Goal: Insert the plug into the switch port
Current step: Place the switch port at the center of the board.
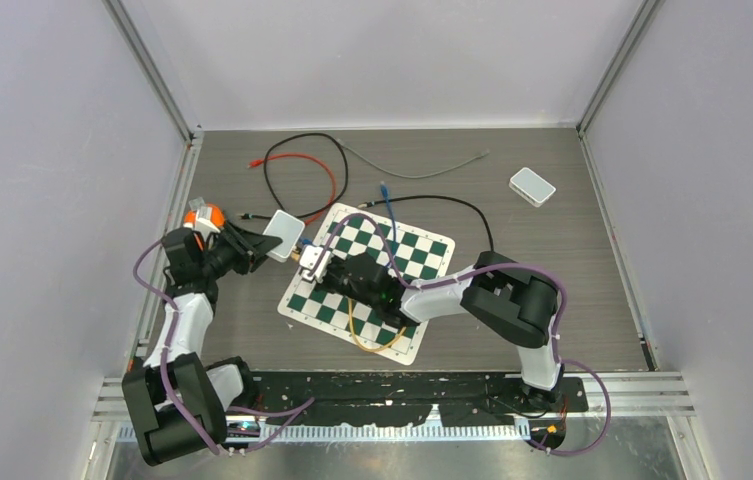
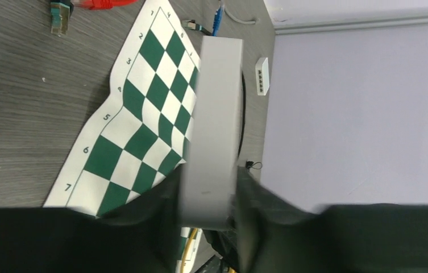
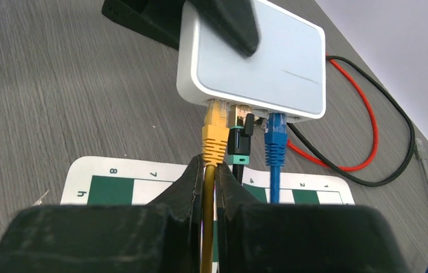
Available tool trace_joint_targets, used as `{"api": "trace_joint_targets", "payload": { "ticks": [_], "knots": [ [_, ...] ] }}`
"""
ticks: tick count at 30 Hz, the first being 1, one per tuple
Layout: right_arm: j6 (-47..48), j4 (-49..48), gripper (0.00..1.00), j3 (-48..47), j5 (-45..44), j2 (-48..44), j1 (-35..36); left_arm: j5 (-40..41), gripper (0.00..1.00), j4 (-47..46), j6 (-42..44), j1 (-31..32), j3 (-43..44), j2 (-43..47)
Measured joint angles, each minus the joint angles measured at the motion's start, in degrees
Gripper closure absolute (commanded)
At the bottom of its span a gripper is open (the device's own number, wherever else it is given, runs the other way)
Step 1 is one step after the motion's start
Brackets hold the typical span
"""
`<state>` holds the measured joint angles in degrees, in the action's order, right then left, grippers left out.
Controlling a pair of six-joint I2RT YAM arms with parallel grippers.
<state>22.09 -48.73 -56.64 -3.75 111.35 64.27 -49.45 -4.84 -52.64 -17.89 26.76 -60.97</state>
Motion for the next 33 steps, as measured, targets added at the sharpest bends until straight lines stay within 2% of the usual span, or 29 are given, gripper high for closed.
{"api": "trace_joint_targets", "payload": {
  "ticks": [1, 3, 16, 27, 33],
  "knots": [
    [-0.09, -0.39, 0.95, 0.0, -0.02, 0.0, -0.07, -0.11, 0.85, -0.63, -0.96, 0.13, -0.02, 0.0],
    [-0.2, -0.98, 0.95, 0.0, 0.0, -0.24, -0.24, -0.17, 1.0, -1.81, -1.6, 0.2, -0.04, -0.02],
    [0.07, 1.81, 0.95, -0.15, 0.68, -0.98, -0.87, 0.17, 1.0, -5.53, -2.19, 2.89, -0.22, -2.78],
    [0.28, 10.47, 0.95, -3.87, 0.0, -0.26, -1.01, 2.91, 1.0, -3.19, 4.94, 4.85, 0.11, -3.56],
    [0.24, 14.73, 0.95, -5.4, -0.68, 0.57, -1.36, 6.16, 1.0, -7.74, 3.96, 7.34, -2.4, -3.93]
  ]
}}
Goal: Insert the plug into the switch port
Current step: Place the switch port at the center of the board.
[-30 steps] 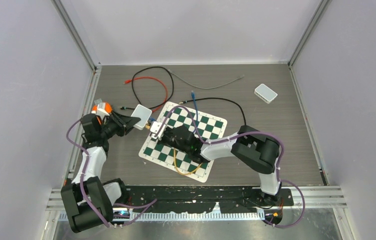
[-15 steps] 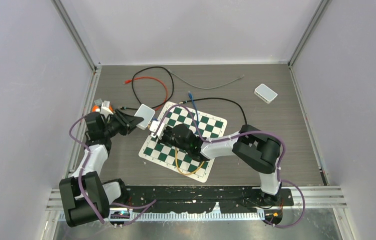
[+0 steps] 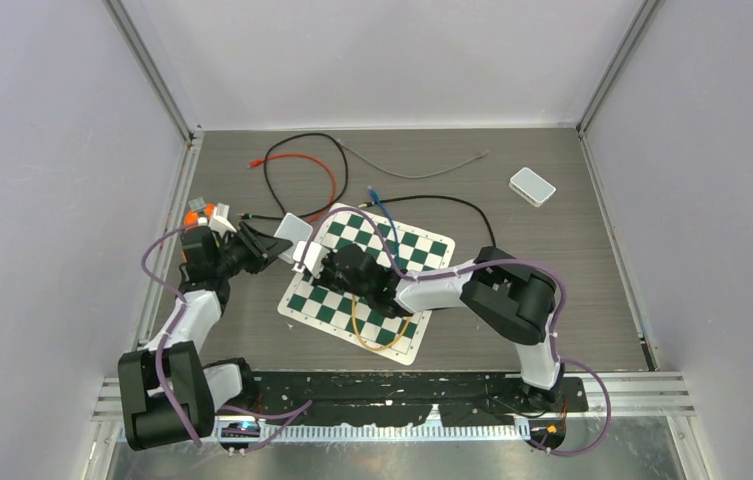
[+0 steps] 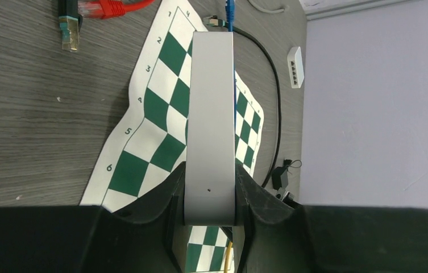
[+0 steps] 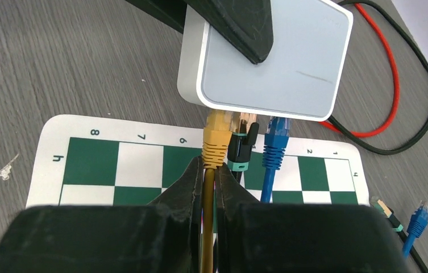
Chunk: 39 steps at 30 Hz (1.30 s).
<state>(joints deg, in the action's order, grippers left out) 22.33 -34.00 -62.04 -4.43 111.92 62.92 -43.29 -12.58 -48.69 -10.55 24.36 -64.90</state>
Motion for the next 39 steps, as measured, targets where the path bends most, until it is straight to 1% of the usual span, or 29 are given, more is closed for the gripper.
{"api": "trace_joint_targets", "payload": {
  "ticks": [4, 10, 12, 13, 14, 15, 16, 17, 18, 19, 21, 23, 25, 27, 30, 34, 39],
  "knots": [
    [0.07, 1.77, 0.95, -1.4, 0.52, 0.79, -0.28, 1.99, 1.0, 2.08, 1.57, 0.72, 0.72, 0.26],
    [0.74, 4.63, 0.95, -3.17, 4.76, 1.36, -2.45, 4.9, 1.0, -3.93, -2.16, 2.62, -1.57, 0.74],
    [0.59, 4.07, 0.95, -2.93, 7.34, 1.38, -3.19, 5.57, 1.0, -2.32, -1.99, 2.62, -1.18, 1.46],
    [0.44, 2.69, 0.93, -2.27, 8.37, 1.38, -3.43, 5.84, 1.0, -0.68, -1.6, 2.6, -0.66, 2.23],
    [0.31, 0.59, 0.85, -1.27, 9.16, 1.36, -3.54, 6.08, 1.0, 1.14, -1.05, 2.54, -0.02, 2.91],
    [0.2, -1.46, 0.74, -0.11, 9.68, 1.11, -3.54, 6.05, 1.0, 3.98, -0.28, 2.51, 1.09, 3.74],
    [0.0, -3.93, 0.69, 1.66, 10.12, 0.39, -3.52, 5.79, 1.0, 6.49, 0.09, 2.51, 2.14, 4.33],
    [-0.42, -5.84, 0.59, 3.67, 10.6, -0.83, -3.48, 5.25, 1.0, 8.41, 0.09, 2.51, 2.99, 4.61],
    [-0.68, -7.3, 0.55, 5.81, 11.19, -2.56, -3.39, 4.0, 1.0, 10.29, -0.13, 2.54, 4.11, 4.81],
    [-1.18, -8.17, 0.47, 7.93, 11.56, -4.7, -3.17, 2.29, 1.0, 12.11, -0.52, 2.71, 5.4, 4.92],
    [-2.08, -8.57, 0.37, 11.67, 11.69, -9.94, -2.86, 0.17, 1.0, 14.38, -0.94, 2.97, 7.26, 5.16],
    [-3.93, -8.0, 0.32, 14.99, 11.08, -16.98, -2.38, -1.18, 1.0, 16.44, -1.18, 3.13, 9.29, 5.4],
    [-6.38, -6.19, 0.3, 16.7, 10.32, -22.95, -2.34, -1.6, 1.0, 17.49, -1.44, 3.15, 10.71, 5.51],
    [-9.27, -3.37, 0.3, 17.42, 9.46, -28.22, -2.34, -1.75, 1.0, 17.84, -1.62, 3.15, 11.69, 5.6],
    [-15.67, 3.72, 0.32, 17.68, 7.67, -35.32, -2.4, -1.42, 1.0, 18.21, -1.73, 3.1, 12.07, 6.4],
    [-24.72, 15.5, 0.31, 16.52, 4.02, -40.46, -2.4, -0.24, 1.0, 20.09, -1.42, 2.89, 12.79, 7.5],
    [-32.13, 31.01, 0.29, 15.63, -4.37, -46.16, -2.69, 0.39, 1.0, 23.41, -1.81, 2.16, 17.73, 8.33]
  ]
}}
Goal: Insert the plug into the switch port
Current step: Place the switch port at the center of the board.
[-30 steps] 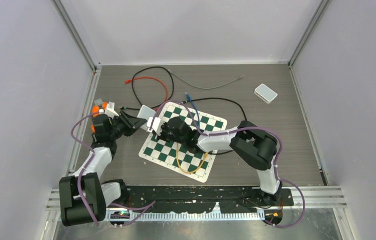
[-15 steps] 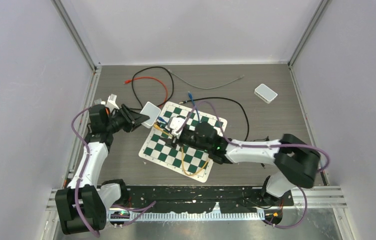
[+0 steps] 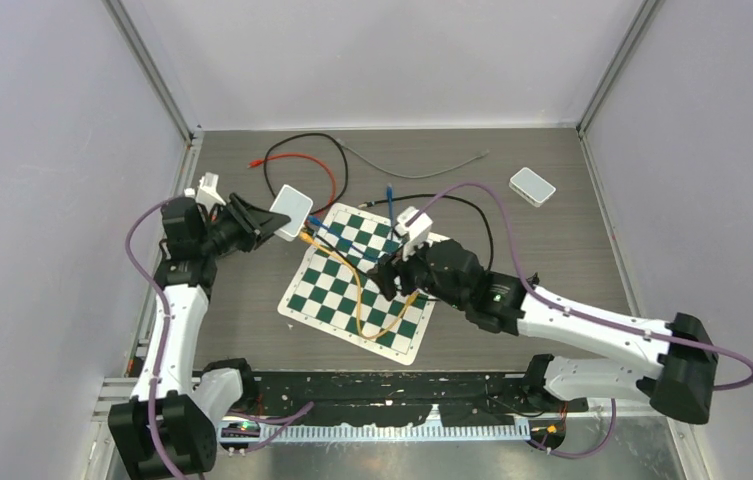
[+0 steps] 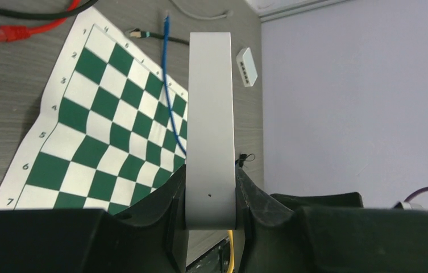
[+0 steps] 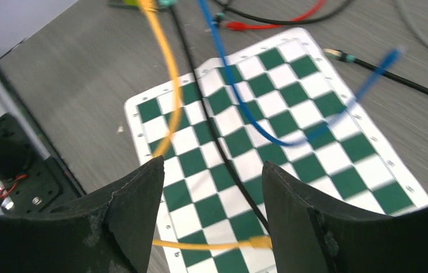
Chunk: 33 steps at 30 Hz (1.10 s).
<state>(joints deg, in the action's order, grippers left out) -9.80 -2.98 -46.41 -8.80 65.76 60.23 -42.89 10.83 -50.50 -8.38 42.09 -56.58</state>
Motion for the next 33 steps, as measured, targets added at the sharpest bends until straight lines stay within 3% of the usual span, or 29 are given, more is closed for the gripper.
{"api": "trace_joint_targets", "payload": {
  "ticks": [3, 10, 16, 25, 29, 33],
  "knots": [
    [-2.84, 7.54, 0.29, 0.0, -5.51, -5.6, -1.84, 0.0, 1.0, 0.7, -1.53, -0.04, 1.86, 3.19],
    [-5.92, 14.69, 0.29, 0.02, -10.84, -13.86, -10.29, 0.42, 1.0, 3.93, -2.56, -0.9, 7.91, 6.93],
    [-6.01, 18.27, 0.27, 0.17, -11.78, -14.43, -11.26, 3.32, 1.0, 5.9, -1.36, -5.05, 13.49, 7.41],
    [-8.55, 19.78, 0.23, 3.37, -13.38, -14.75, -12.2, 3.78, 1.0, 5.35, 0.04, -5.31, 14.8, 1.92],
    [-8.44, 19.82, 0.22, 2.93, -14.14, -14.16, -12.81, 4.48, 1.0, 2.89, -0.59, -3.8, 14.8, -0.79],
    [-7.37, 20.24, 0.21, 0.5, -15.08, -11.93, -13.57, 6.69, 1.0, -0.98, -1.81, 1.73, 16.06, -3.61]
  ]
}}
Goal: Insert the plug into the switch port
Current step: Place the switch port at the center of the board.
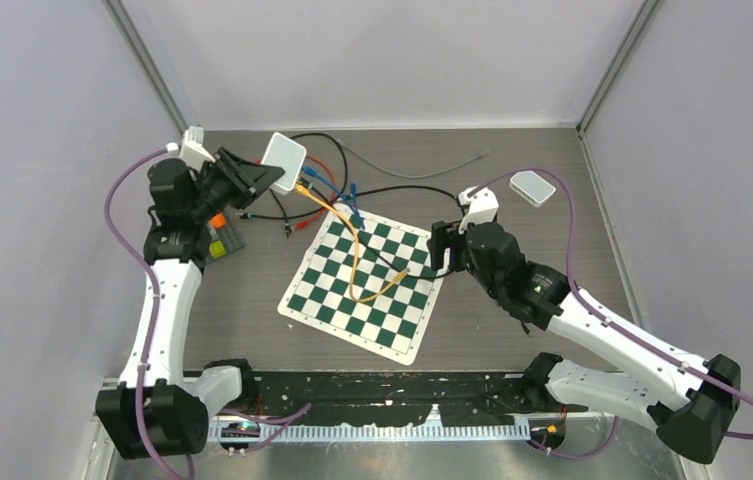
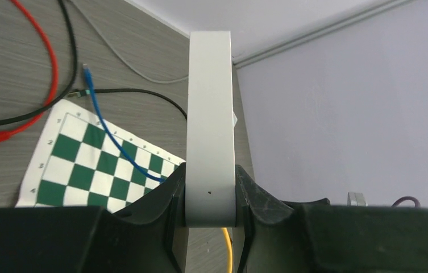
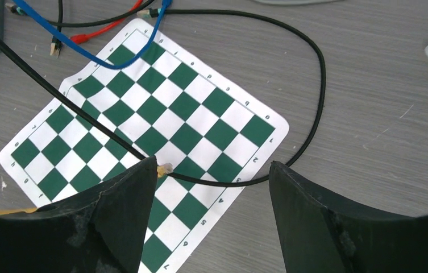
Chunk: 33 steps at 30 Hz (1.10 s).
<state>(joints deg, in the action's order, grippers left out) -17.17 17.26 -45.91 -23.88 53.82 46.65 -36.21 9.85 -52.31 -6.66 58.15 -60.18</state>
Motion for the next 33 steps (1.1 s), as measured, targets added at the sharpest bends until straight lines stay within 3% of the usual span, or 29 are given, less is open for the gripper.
{"api": "trace_joint_targets", "payload": {
  "ticks": [7, 17, 24, 30, 33],
  "knots": [
    [2.47, -0.98, 0.23, -2.71, -0.17, 0.31, -2.67, 2.99, 1.0, -9.97, -3.61, 8.87, 3.19, -11.04],
    [-0.46, -7.63, 0.24, -4.7, 13.07, 3.61, -3.28, 7.85, 1.0, -24.39, -8.94, 16.37, 7.06, -24.72],
    [0.22, -10.86, 0.23, -5.11, 15.34, 11.1, -3.28, 7.72, 1.0, -35.04, -15.43, 19.37, 9.42, -36.52],
    [6.82, -11.21, 0.4, -10.14, 14.01, 23.06, -7.93, 6.99, 1.0, -38.36, -18.16, 20.65, 11.13, -42.8],
    [9.68, -11.21, 0.43, -12.2, 14.21, 28.02, -12.63, 6.01, 1.0, -41.22, -19.56, 20.96, 12.9, -46.05]
  ]
}}
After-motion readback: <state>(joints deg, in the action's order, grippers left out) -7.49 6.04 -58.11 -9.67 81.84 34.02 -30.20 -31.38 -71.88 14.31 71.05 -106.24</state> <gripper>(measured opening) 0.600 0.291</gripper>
